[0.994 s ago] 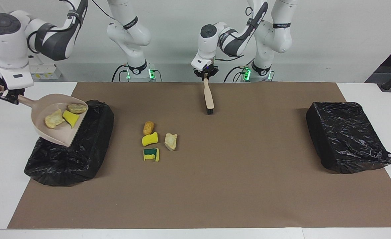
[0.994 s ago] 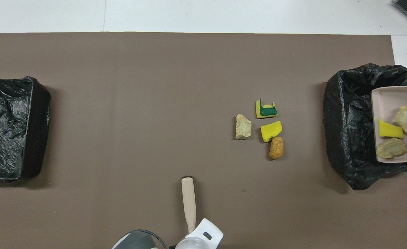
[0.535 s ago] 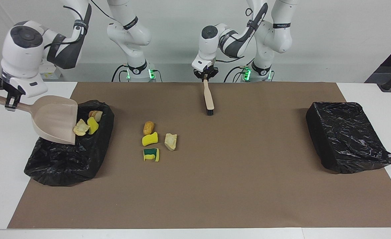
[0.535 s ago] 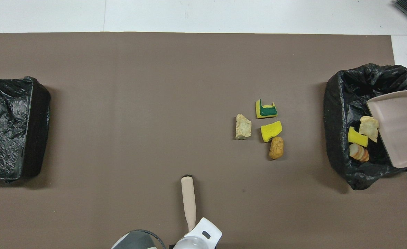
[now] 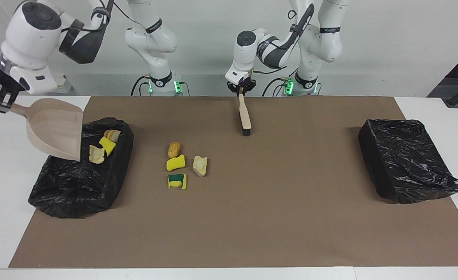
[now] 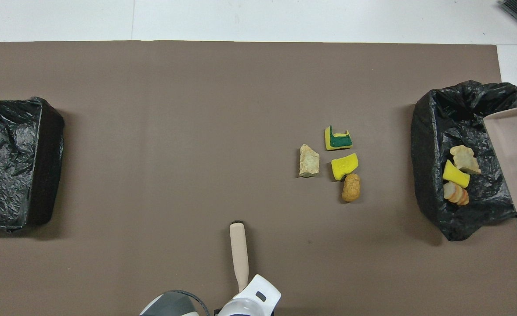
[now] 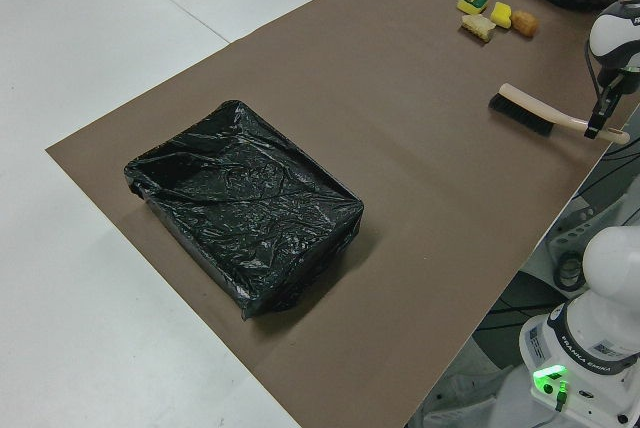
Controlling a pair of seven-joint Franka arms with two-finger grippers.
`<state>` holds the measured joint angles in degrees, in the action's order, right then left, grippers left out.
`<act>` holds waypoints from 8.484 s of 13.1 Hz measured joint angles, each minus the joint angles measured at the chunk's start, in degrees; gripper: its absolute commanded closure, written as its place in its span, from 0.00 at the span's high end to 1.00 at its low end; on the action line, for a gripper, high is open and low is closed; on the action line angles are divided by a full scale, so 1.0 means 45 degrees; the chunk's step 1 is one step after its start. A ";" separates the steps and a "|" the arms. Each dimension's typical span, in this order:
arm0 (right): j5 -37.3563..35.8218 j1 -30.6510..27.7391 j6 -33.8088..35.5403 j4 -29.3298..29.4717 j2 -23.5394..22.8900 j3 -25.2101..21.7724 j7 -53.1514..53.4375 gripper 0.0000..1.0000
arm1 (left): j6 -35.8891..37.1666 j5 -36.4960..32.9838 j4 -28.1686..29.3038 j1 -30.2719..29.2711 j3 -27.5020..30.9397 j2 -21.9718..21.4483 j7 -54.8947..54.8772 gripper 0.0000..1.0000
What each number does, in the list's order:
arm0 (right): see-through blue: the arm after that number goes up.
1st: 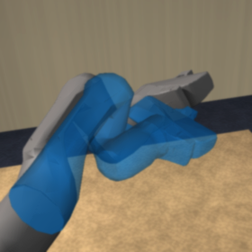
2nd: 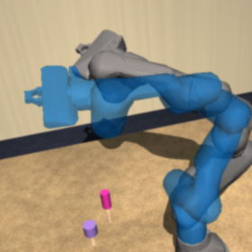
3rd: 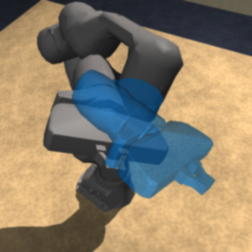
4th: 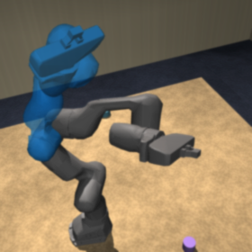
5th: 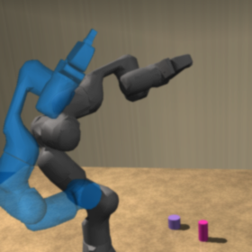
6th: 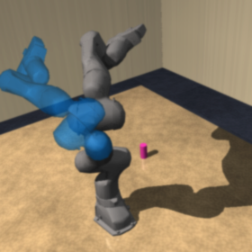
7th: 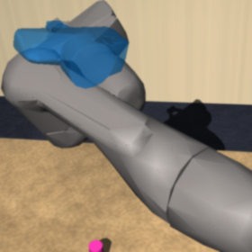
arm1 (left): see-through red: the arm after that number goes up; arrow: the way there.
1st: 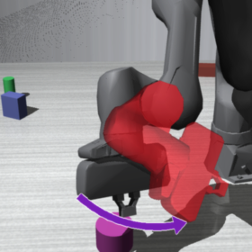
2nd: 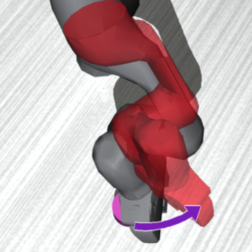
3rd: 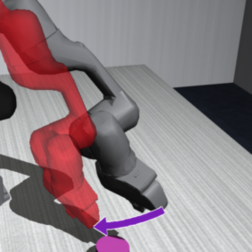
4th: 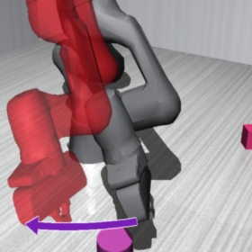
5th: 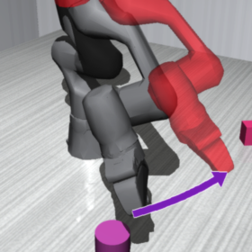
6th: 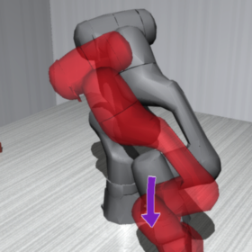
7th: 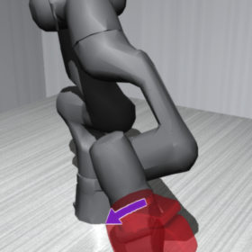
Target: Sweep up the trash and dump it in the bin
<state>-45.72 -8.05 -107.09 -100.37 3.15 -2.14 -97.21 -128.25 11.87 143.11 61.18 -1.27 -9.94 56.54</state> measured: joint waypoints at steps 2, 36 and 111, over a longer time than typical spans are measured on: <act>0.0316 0.0595 0.1466 -0.0003 0.0234 0.0691 0.2175 0.00 | -0.0035 0.0000 -0.0004 -0.0001 0.0023 0.0026 -0.0057 0.98; 1.1172 0.9022 -0.3563 0.2456 -0.7493 0.1553 2.8999 0.39 | 0.8432 -0.2497 -1.3059 -1.1160 0.0385 0.2245 -1.4183 1.00; 1.1555 0.6812 -0.2378 -0.4465 -0.3027 0.1543 2.4013 0.00 | 0.0191 -0.4911 -0.6439 -0.7153 0.0185 0.5010 -2.4151 0.00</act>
<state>6.28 22.61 -117.79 -120.46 -10.48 4.81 10.85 -127.39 -10.23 114.13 28.99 -0.44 12.61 -52.14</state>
